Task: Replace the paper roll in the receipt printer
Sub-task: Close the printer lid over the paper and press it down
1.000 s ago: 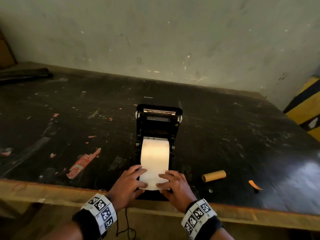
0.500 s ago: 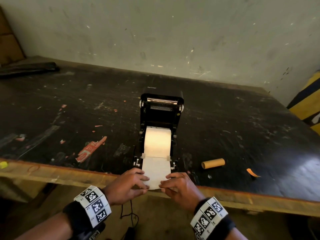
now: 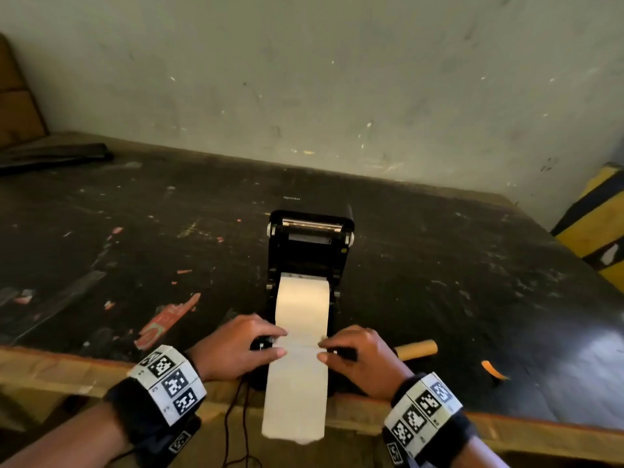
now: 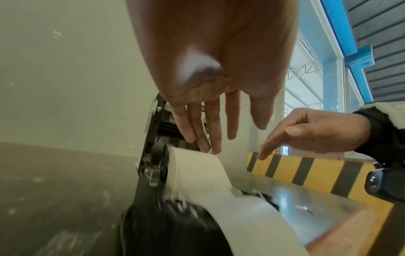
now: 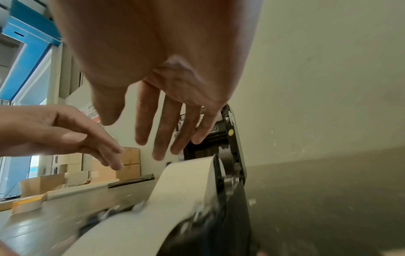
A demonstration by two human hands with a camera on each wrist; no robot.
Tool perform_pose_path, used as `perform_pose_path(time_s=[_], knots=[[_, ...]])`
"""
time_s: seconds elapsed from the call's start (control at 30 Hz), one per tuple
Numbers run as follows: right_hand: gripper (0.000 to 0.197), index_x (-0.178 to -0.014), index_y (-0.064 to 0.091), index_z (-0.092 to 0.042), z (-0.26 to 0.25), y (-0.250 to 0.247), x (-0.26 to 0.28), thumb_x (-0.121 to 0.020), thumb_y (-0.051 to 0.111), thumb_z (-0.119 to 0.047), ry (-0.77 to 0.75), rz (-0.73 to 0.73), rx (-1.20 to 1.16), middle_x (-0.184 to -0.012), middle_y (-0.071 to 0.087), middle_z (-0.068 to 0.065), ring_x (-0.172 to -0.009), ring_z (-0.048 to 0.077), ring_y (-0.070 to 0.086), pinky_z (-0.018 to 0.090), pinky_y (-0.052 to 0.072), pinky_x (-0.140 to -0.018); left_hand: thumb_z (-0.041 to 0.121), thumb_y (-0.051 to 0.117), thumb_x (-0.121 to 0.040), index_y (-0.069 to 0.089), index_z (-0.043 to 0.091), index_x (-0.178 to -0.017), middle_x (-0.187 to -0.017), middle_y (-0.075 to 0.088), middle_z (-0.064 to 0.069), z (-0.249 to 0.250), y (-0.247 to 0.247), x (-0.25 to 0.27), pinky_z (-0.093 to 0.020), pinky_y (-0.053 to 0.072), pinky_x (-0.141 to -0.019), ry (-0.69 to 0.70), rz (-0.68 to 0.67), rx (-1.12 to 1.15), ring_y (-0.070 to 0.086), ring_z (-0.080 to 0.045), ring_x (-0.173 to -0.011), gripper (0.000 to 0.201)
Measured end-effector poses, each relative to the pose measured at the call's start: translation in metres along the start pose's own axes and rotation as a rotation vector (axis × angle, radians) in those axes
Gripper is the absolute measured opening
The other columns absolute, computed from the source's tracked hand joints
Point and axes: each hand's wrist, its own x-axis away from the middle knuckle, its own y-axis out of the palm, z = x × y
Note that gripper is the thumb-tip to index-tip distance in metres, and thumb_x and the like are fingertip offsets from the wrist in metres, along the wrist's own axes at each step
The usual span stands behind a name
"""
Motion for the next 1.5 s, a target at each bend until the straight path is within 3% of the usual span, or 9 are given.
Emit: perform_pose_path(time_s=[0.1, 0.3, 0.53, 0.77, 0.87, 1.03, 1.2, 1.37, 1.5], knots=[[0.038, -0.118, 0.060, -0.028, 0.004, -0.033, -0.038, -0.085, 0.056, -0.046, -0.020, 0.178, 0.069, -0.116, 0.063, -0.007, -0.110, 0.003, 0.052, 0.032, 0.046, -0.096, 0.064, 0.046, -0.079, 0.054, 0.028, -0.126, -0.115, 0.052, 0.019, 0.000, -0.036, -0.034, 0.001, 0.030, -0.091, 0.009, 0.209, -0.033, 0.044, 0.006, -0.111, 0.060], [0.050, -0.136, 0.042, -0.028, 0.003, -0.087, -0.115, -0.089, 0.055, -0.040, 0.051, 0.353, 0.247, -0.144, 0.039, -0.001, -0.133, 0.015, 0.031, 0.031, 0.022, -0.110, 0.087, 0.024, -0.065, 0.044, 0.024, -0.135, -0.135, 0.050, 0.006, -0.022, -0.081, -0.096, -0.019, 0.024, -0.104, 0.020, 0.430, -0.068, 0.034, -0.003, -0.126, 0.096], [0.061, -0.143, 0.027, -0.027, 0.019, -0.097, -0.159, -0.090, 0.043, -0.052, 0.196, 0.191, 0.352, -0.154, 0.020, 0.001, -0.141, 0.020, 0.015, 0.038, 0.011, -0.114, 0.055, 0.044, -0.086, 0.024, 0.030, -0.144, -0.148, 0.038, 0.001, -0.031, -0.102, -0.140, -0.029, 0.028, -0.110, -0.096, 0.332, 0.013, 0.031, -0.013, -0.137, 0.066], [0.026, -0.107, 0.066, -0.027, 0.023, -0.079, -0.124, -0.088, 0.050, -0.036, 0.004, 0.589, 0.146, -0.117, 0.057, -0.009, -0.109, 0.003, 0.048, 0.036, 0.040, -0.100, 0.041, 0.057, -0.086, 0.058, 0.034, -0.114, -0.106, 0.068, 0.009, -0.019, -0.098, -0.116, -0.029, 0.048, -0.093, -0.091, 0.599, 0.169, 0.061, -0.004, -0.102, 0.029], [0.021, -0.100, 0.066, -0.028, 0.022, -0.064, -0.104, -0.080, 0.061, -0.034, -0.028, 0.668, 0.059, -0.105, 0.054, -0.009, -0.100, 0.005, 0.051, 0.031, 0.046, -0.089, 0.037, 0.067, -0.080, 0.054, 0.036, -0.111, -0.094, 0.064, 0.016, -0.016, -0.091, -0.098, -0.013, 0.045, -0.079, -0.154, 0.575, 0.267, 0.059, 0.004, -0.091, 0.034], [0.050, -0.118, 0.048, -0.042, 0.026, -0.049, -0.072, -0.073, 0.071, -0.038, 0.059, 0.532, -0.083, -0.123, 0.042, -0.010, -0.115, 0.001, 0.041, 0.014, 0.035, -0.090, 0.048, 0.067, -0.069, 0.051, 0.041, -0.120, -0.112, 0.053, 0.028, -0.024, -0.073, -0.068, -0.009, 0.039, -0.082, -0.163, 0.368, 0.427, 0.048, 0.021, -0.103, 0.053], [0.062, -0.123, 0.036, -0.056, 0.041, -0.032, -0.046, -0.067, 0.060, -0.067, 0.113, 0.301, -0.045, -0.140, 0.030, -0.016, -0.132, 0.006, 0.026, 0.032, 0.030, -0.105, 0.050, 0.073, -0.066, 0.045, 0.048, -0.127, -0.125, 0.055, 0.026, -0.030, -0.057, -0.042, -0.011, 0.045, -0.092, -0.186, 0.149, 0.493, 0.049, 0.013, -0.114, 0.067], [0.078, -0.131, 0.025, -0.060, 0.047, -0.017, -0.029, -0.063, 0.062, -0.070, 0.122, 0.113, -0.030, -0.148, 0.015, -0.017, -0.137, 0.008, 0.014, 0.038, 0.025, -0.110, 0.038, 0.076, -0.069, 0.036, 0.048, -0.126, -0.119, 0.037, 0.035, -0.026, -0.040, -0.021, 0.015, 0.015, -0.082, -0.162, 0.149, 0.169, 0.019, 0.045, -0.096, 0.070], [0.086, -0.128, 0.008, -0.069, 0.049, -0.007, -0.022, -0.064, 0.066, -0.065, 0.129, -0.006, 0.051, -0.148, -0.003, -0.021, -0.134, 0.003, -0.002, 0.034, 0.012, -0.109, 0.064, 0.072, -0.059, 0.035, 0.058, -0.128, -0.137, 0.039, 0.021, -0.039, -0.018, -0.009, -0.027, 0.026, -0.115, -0.183, 0.091, 0.218, 0.028, 0.016, -0.127, 0.079]])
